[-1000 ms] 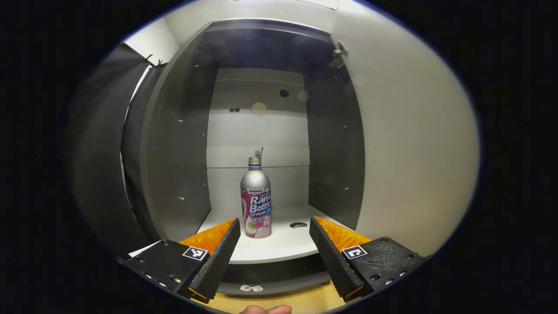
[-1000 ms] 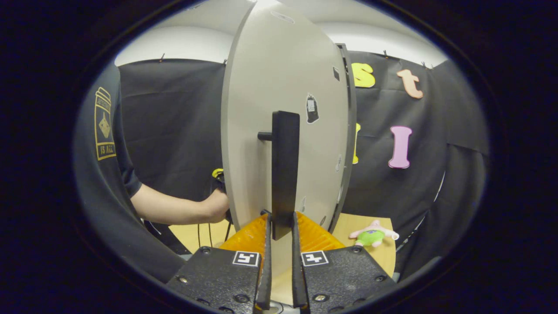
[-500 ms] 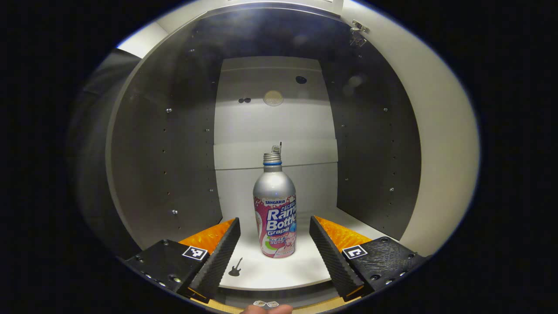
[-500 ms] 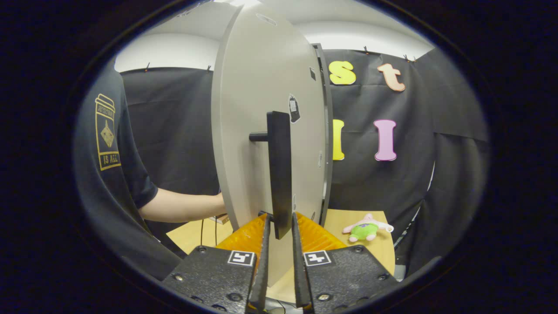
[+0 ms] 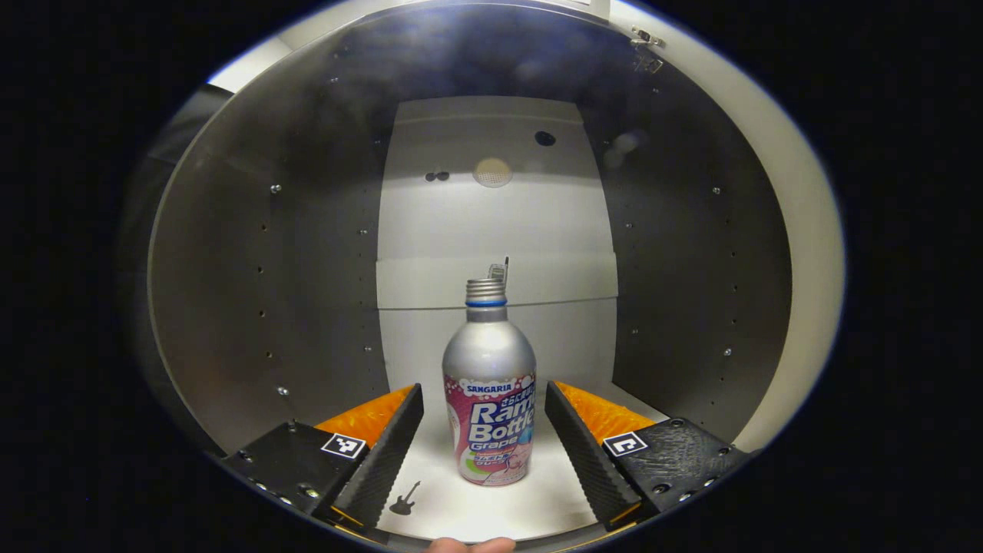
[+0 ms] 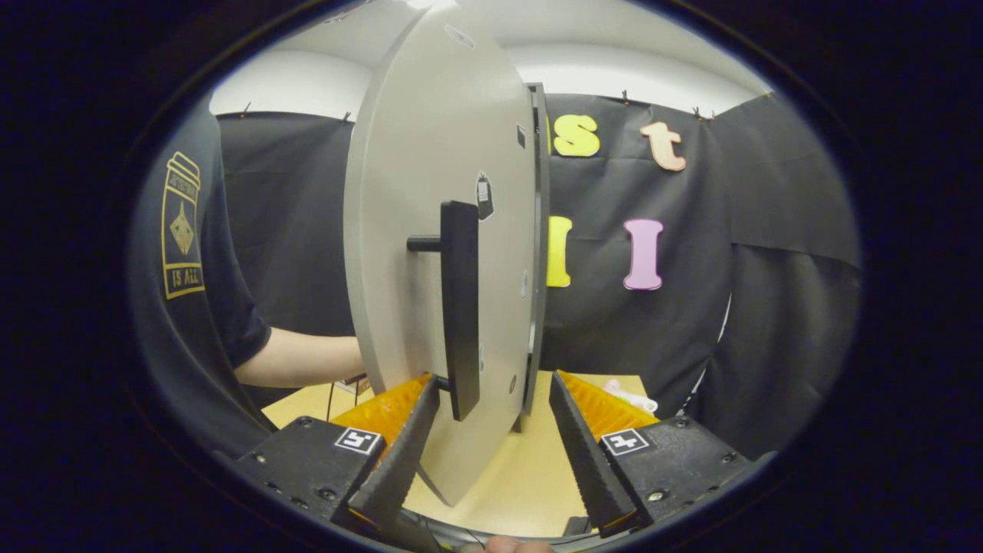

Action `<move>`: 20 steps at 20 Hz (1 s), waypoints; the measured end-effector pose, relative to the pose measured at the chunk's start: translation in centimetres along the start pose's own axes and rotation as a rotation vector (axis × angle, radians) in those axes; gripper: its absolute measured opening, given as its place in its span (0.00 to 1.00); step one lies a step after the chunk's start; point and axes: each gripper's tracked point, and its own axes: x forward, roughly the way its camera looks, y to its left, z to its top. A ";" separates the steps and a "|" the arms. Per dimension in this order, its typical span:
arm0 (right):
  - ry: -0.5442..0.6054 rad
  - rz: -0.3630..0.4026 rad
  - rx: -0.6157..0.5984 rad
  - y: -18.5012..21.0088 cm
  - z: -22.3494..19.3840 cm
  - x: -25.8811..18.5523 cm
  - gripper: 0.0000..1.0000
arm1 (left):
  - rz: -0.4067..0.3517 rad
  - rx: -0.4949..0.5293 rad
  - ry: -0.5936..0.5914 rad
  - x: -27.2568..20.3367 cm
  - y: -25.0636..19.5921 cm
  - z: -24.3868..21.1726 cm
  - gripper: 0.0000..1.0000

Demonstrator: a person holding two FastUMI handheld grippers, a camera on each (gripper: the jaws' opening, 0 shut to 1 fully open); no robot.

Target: Open the cabinet door with the right hand, grasp the bottle in the cabinet with the left hand and place it on the coaster, then close the cabinet door with the right hand.

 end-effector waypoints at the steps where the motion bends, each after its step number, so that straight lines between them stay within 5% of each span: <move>1: -0.006 -0.020 0.009 -0.3 0.1 0.0 0.91 | -0.001 0.005 0.005 0.2 -0.2 -0.2 0.96; 7: -0.099 -0.212 0.171 -2.0 1.3 0.5 0.89 | 0.026 0.042 0.012 1.6 -0.8 -1.1 0.96; 11: -0.120 -0.213 0.181 -1.7 1.8 0.7 1.00 | 0.053 0.021 0.036 2.3 -0.5 -1.7 0.96; 20: -0.157 -0.263 0.203 -2.9 2.3 1.5 0.94 | 0.087 0.050 0.090 2.9 0.4 -3.2 0.93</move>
